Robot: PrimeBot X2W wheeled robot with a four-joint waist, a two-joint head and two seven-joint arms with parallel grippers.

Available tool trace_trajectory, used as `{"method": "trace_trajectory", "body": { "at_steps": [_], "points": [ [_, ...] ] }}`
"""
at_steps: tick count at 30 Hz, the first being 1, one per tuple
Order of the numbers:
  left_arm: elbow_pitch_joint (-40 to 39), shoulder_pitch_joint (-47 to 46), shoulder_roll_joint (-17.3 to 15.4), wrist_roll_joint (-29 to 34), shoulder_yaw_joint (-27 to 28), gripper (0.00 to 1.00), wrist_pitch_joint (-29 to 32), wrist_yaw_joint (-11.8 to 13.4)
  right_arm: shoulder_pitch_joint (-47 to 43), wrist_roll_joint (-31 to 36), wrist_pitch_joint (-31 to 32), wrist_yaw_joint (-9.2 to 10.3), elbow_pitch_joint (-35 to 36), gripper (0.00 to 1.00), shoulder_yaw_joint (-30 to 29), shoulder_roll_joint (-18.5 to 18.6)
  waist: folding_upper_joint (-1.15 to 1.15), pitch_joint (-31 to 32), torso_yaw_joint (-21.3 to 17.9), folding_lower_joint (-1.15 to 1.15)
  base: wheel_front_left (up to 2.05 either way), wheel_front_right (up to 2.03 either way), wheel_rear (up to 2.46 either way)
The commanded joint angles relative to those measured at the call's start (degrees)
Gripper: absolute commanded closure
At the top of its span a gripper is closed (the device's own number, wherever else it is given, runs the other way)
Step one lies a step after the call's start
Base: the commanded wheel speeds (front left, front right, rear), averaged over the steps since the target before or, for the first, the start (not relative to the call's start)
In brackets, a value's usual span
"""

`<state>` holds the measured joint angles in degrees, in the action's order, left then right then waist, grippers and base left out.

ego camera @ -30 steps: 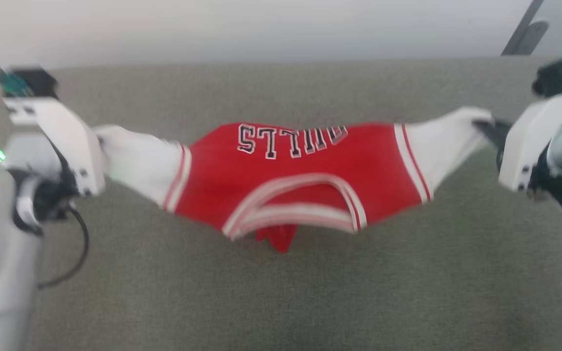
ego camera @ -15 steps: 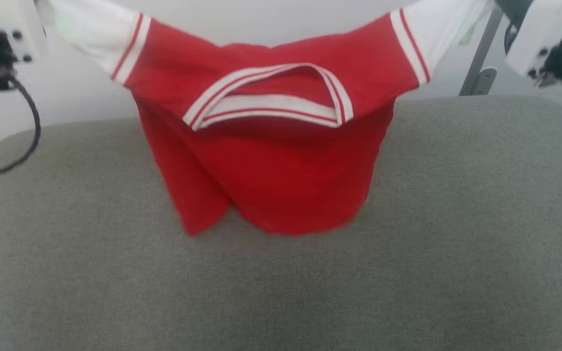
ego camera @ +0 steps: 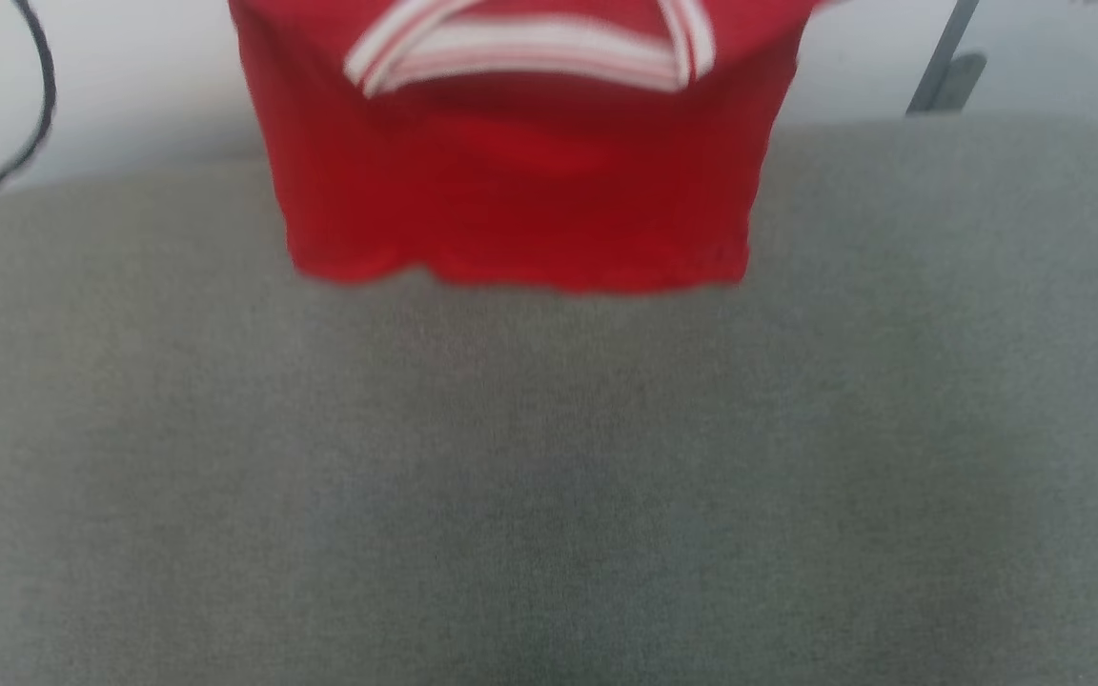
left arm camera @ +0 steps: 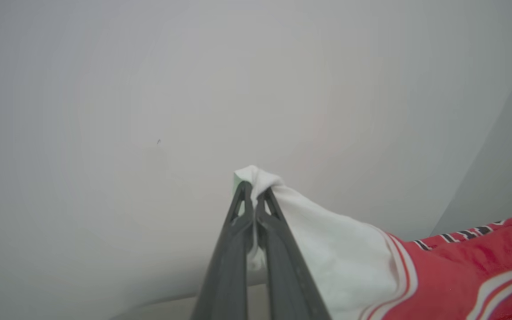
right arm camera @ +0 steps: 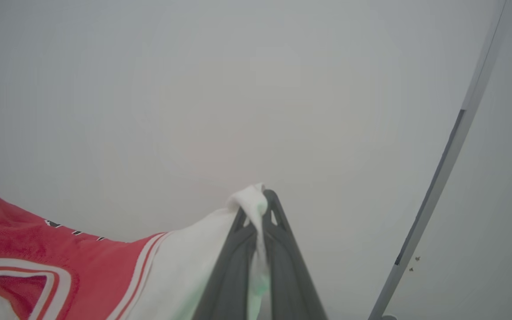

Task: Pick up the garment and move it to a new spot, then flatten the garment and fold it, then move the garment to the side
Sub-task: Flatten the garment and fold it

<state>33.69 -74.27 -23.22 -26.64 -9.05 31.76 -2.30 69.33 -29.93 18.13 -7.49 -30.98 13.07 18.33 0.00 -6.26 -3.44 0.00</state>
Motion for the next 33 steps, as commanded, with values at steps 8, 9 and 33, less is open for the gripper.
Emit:
{"method": "trace_trajectory", "body": {
  "at_steps": [8, 9, 33],
  "points": [
    [6.5, -14.4, 2.6, 3.8, -1.3, 1.0, -16.5, -1.4, 13.2, 6.5, -18.7, 0.0, -9.7, 1.0, 0.9, 1.2, 0.0, -14.1, 0.7, 0.0, 0.0, 0.0, 0.0],
    [7.4, -16.1, 2.9, 4.4, -1.3, 1.0, -19.3, -1.3, 14.8, 7.4, -21.4, 0.0, -11.0, 1.0, 0.8, 1.1, 0.0, -15.3, 0.8, 0.0, 0.0, 0.0, 0.0],
    [37.5, -9.1, 6.7, 3.0, -5.8, 1.0, -27.8, -5.0, 3.4, -6.1, -20.2, 0.0, -20.3, 1.0, 20.3, 3.4, 0.0, -17.6, 5.2, 0.0, 0.0, 0.0, 0.0]
  ]
}}
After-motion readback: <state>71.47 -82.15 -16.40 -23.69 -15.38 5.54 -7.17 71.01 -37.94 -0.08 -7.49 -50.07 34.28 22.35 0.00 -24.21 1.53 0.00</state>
